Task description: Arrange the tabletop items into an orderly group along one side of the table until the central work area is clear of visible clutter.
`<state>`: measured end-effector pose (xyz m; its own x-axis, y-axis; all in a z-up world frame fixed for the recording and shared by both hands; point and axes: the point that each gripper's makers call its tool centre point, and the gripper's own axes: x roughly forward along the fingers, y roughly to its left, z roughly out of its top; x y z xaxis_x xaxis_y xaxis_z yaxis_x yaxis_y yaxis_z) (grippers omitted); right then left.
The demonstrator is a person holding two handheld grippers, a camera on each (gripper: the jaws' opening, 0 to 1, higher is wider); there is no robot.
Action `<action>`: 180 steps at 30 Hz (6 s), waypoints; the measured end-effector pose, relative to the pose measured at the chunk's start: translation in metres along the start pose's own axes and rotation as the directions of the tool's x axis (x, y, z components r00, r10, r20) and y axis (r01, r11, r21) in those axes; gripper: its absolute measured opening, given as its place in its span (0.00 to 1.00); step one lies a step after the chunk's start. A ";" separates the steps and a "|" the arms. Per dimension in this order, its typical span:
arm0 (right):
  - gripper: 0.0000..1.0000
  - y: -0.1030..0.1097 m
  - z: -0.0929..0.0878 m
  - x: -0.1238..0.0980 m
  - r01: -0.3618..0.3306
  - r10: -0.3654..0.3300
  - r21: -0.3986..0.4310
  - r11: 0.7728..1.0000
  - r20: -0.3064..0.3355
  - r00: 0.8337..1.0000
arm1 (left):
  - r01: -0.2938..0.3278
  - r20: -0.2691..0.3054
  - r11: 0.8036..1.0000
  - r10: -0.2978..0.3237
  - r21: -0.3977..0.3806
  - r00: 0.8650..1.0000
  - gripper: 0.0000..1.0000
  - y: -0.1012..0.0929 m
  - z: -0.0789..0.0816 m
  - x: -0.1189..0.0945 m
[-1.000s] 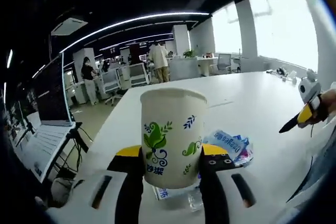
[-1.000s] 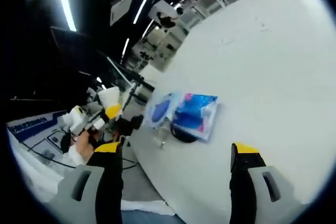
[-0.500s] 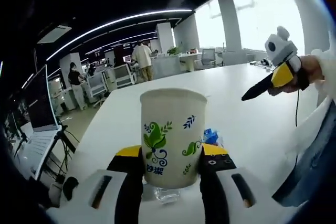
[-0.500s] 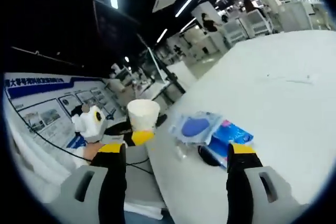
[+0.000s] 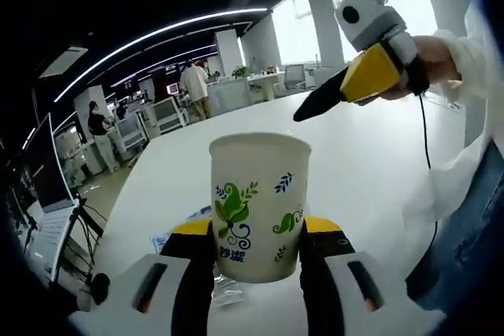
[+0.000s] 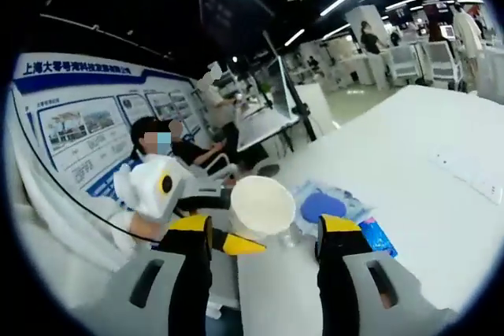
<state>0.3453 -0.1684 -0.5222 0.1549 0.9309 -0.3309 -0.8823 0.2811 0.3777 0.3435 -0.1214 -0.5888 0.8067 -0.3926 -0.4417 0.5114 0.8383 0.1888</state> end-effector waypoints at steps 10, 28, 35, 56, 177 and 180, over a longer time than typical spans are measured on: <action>0.30 0.028 -0.016 0.024 -0.127 0.125 -0.017 0.992 -0.100 0.987 | -0.009 -0.025 0.999 0.010 0.047 1.000 0.42 -0.009 -0.004 -0.005; 0.00 0.033 -0.029 0.033 -0.166 0.163 -0.004 0.986 -0.162 0.973 | 0.006 -0.063 0.998 -0.002 0.065 0.998 0.42 -0.014 -0.021 -0.004; 0.00 0.025 -0.027 0.034 -0.149 0.151 0.020 0.989 -0.161 0.975 | -0.038 -0.075 0.999 0.037 -0.015 0.996 0.65 -0.001 -0.038 -0.016; 0.00 -0.016 -0.018 0.028 -0.028 0.032 0.031 0.999 -0.163 0.986 | -0.148 -0.013 0.952 0.151 -0.269 0.989 1.00 0.026 -0.088 -0.054; 0.17 -0.247 -0.040 0.111 0.182 -0.287 -0.259 0.949 -0.466 0.837 | -0.222 -0.224 0.971 0.197 -0.093 0.955 0.69 0.026 -0.140 -0.040; 0.23 -0.245 -0.038 0.110 0.193 -0.295 -0.259 0.947 -0.457 0.839 | -0.223 -0.220 0.970 0.198 -0.093 0.955 0.70 0.027 -0.139 -0.040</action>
<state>0.5611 -0.1441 -0.6841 0.1876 0.5915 -0.7842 -0.9203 0.3849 0.0702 0.2838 -0.0307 -0.6877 0.8067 -0.1253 -0.5775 0.2889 0.9361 0.2004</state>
